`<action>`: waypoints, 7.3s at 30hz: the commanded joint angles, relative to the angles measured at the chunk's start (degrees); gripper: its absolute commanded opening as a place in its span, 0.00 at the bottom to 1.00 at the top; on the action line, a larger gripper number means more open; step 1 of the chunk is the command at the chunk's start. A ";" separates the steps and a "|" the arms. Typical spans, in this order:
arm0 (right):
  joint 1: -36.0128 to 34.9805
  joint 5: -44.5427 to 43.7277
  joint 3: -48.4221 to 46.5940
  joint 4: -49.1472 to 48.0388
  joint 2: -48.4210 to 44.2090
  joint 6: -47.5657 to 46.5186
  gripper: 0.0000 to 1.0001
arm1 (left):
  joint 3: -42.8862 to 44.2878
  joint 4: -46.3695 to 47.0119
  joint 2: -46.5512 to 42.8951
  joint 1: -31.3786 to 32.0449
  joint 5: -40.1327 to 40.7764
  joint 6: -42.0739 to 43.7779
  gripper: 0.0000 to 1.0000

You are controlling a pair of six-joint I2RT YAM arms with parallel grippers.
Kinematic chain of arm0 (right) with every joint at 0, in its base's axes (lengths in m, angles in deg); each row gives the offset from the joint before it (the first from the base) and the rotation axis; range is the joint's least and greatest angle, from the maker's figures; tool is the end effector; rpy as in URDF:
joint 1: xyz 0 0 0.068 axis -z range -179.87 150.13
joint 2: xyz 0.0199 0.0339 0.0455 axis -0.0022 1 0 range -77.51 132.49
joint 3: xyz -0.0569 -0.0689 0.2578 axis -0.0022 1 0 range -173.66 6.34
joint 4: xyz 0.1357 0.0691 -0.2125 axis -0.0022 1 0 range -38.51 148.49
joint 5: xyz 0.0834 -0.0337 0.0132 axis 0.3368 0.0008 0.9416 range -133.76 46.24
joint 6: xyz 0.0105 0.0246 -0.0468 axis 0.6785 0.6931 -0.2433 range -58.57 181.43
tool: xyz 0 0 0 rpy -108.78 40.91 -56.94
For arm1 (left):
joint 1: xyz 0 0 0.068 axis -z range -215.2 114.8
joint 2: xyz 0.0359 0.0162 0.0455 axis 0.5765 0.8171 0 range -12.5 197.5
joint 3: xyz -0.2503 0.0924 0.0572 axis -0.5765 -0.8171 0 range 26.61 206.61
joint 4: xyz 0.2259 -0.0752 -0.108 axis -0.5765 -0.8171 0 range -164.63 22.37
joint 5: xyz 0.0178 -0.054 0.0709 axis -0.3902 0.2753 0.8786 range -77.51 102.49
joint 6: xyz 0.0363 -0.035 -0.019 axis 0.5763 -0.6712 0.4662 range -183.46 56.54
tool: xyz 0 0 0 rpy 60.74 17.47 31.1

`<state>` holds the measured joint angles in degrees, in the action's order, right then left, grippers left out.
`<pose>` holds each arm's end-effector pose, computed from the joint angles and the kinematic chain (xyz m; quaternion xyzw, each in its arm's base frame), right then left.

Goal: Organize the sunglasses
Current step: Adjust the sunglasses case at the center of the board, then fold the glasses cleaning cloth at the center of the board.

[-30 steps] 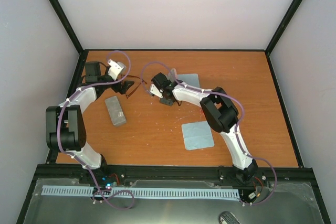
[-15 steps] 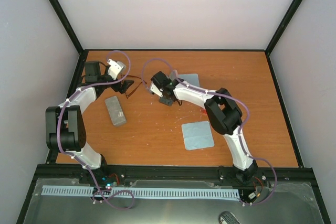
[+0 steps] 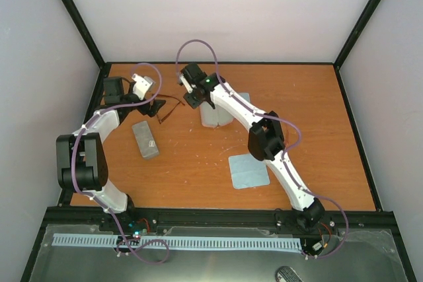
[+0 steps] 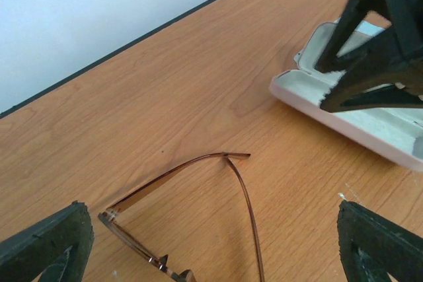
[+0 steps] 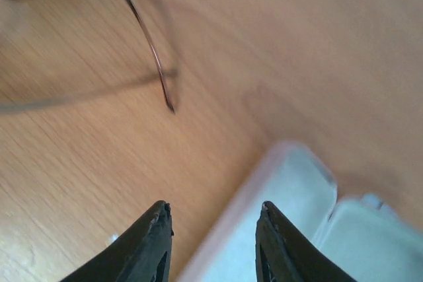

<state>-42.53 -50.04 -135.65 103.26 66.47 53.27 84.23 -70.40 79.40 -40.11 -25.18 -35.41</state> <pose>0.4035 0.3665 0.2320 -0.3918 0.8645 0.0424 0.3120 0.3471 0.0081 0.2274 0.3110 0.8011 -0.1574 0.4866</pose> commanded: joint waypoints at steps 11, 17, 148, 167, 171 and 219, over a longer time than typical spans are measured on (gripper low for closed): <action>5.15 4.41 5.17 8.39 -1.48 14.97 0.45 | -0.94 1.18 -2.08 -1.86 -0.74 -0.60 1.00; 5.35 7.55 5.34 6.41 -1.04 17.32 0.51 | -0.98 0.94 -2.32 -2.03 -0.47 -0.33 1.00; 14.22 4.99 86.90 -5.55 -50.61 26.35 0.35 | 3.59 -11.99 2.47 32.67 2.43 -3.91 0.79; 16.38 8.30 84.67 -7.49 -41.68 23.99 0.24 | 8.37 -13.70 7.23 36.36 5.94 -5.03 0.79; 16.44 9.60 86.03 -7.88 -41.52 23.53 0.15 | 8.38 -13.81 7.81 38.31 7.66 -5.19 0.79; 16.42 8.67 85.68 -9.41 -43.09 28.90 0.03 | 18.39 -22.70 21.10 51.34 19.37 -4.61 0.62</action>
<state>-25.89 -40.34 -51.99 94.69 22.19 81.05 101.33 -92.10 102.98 9.31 -4.05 -40.20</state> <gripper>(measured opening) 0.029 0.617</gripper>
